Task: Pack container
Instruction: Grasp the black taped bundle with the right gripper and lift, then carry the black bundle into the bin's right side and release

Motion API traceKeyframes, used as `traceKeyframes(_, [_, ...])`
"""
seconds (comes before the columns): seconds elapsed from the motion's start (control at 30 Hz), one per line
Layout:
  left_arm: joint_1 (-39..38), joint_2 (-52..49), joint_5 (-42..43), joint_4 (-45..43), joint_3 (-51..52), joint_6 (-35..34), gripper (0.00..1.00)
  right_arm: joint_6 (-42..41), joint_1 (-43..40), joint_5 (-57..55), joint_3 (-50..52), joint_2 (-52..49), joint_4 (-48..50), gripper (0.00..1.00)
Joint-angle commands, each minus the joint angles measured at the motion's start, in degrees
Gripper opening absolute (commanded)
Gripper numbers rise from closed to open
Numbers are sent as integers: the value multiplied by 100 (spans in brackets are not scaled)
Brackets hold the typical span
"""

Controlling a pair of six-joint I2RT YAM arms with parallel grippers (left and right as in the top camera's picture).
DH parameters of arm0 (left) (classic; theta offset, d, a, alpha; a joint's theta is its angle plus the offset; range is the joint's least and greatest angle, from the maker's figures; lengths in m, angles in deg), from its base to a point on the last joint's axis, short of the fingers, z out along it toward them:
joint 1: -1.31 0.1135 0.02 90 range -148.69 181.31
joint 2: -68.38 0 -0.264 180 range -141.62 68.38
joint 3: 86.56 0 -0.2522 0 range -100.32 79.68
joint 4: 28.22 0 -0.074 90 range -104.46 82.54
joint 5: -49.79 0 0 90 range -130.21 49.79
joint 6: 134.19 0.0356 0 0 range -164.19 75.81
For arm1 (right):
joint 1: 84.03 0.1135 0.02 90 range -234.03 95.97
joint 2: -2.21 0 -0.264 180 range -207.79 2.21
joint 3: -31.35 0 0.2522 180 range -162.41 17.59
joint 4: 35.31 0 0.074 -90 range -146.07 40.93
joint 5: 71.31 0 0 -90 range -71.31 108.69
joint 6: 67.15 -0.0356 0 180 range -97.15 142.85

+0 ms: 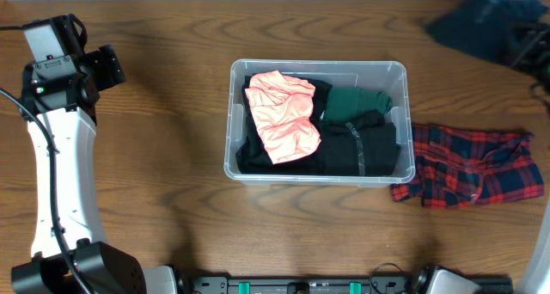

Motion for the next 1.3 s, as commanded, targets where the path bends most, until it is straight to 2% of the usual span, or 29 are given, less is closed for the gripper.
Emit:
traceKeyframes(0.0, [13,-4,-48,2,-20,9,98,17,769,-483,-116,579,-271,1])
traceKeyframes(0.2, [13,-4,-48,2,-20,9,98,11,2083,-785,-57,695,-782,1])
traceKeyframes(0.5, [13,-4,-48,2,-20,9,98,-232,3294,-789,98,-125,-555,1])
traceKeyframes(0.83, [13,-4,-48,2,-20,9,98,-439,3491,-852,98,-973,-518,1])
traceKeyframes(1.27, [13,-4,-46,2,-20,9,98,-107,3486,-2341,98,-1211,-1379,1])
